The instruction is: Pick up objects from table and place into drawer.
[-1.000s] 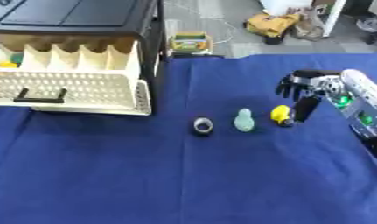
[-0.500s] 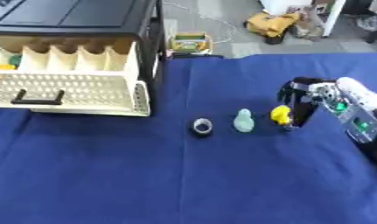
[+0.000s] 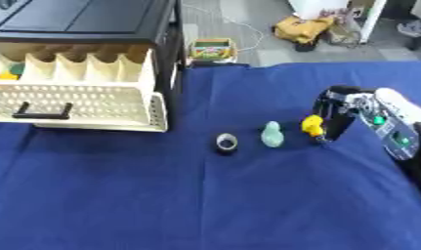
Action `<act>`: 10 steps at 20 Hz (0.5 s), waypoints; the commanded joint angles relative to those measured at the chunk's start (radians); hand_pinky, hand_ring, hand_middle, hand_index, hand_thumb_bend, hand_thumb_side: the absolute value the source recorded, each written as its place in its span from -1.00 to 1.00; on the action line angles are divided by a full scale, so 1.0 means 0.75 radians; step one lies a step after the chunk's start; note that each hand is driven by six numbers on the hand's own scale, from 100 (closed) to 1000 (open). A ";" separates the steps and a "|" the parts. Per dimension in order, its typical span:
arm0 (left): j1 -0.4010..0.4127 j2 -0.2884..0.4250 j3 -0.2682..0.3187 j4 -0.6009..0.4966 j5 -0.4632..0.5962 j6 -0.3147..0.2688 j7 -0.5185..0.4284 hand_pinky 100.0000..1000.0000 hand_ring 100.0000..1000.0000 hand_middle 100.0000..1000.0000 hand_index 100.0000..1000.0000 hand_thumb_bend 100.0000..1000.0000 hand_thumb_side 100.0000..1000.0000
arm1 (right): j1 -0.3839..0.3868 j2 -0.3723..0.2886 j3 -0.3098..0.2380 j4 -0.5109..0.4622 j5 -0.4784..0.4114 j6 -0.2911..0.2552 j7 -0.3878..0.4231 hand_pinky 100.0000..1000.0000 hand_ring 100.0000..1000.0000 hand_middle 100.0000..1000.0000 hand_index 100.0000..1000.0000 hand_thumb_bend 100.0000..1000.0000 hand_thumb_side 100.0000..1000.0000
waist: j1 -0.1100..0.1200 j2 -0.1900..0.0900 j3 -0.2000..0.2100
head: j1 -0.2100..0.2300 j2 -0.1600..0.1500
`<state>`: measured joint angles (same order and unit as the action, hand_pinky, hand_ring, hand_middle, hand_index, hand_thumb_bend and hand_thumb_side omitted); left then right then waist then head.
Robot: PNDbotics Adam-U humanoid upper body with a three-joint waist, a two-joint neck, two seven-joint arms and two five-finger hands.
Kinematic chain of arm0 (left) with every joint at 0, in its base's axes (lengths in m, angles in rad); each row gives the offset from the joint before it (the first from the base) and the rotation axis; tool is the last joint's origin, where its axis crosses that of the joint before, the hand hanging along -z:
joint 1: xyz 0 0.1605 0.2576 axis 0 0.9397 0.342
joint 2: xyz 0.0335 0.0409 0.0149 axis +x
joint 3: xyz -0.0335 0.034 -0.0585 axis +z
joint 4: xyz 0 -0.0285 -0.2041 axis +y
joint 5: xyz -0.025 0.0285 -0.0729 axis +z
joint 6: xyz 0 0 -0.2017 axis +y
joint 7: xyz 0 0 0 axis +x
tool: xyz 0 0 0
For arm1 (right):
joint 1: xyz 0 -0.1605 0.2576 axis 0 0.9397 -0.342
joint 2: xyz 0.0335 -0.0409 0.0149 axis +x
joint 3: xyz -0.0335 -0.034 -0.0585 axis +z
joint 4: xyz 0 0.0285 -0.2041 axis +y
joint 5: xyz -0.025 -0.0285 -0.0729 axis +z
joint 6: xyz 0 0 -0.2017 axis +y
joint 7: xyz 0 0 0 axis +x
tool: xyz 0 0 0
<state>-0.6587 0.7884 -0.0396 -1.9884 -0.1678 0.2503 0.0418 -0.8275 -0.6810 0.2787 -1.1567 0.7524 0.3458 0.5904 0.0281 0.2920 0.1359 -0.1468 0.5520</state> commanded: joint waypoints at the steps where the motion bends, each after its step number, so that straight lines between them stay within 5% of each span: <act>1: -0.010 0.018 0.024 -0.015 0.004 0.002 0.008 -1.00 -1.00 -1.00 0.37 -1.00 0.55 | -0.017 -0.022 -0.001 0.011 0.010 0.000 -0.012 -0.34 0.18 0.09 0.35 -0.15 -0.98 | 0.003 -0.017 0.002 | -0.002 -0.015; 10: 0.001 0.013 0.029 -0.015 0.002 0.014 0.009 -1.00 -1.00 -1.00 0.36 -1.00 0.56 | -0.024 -0.028 0.007 -0.022 -0.028 0.006 -0.005 -0.37 0.16 0.07 0.30 -0.40 -0.95 | -0.003 -0.016 -0.002 | 0.003 -0.016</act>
<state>-0.6501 0.7810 -0.0339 -1.9884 -0.1679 0.2567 0.0465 -0.8291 -0.6809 0.2847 -1.1582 0.7412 0.3465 0.5871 0.0261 0.2964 0.1349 -0.1463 0.5516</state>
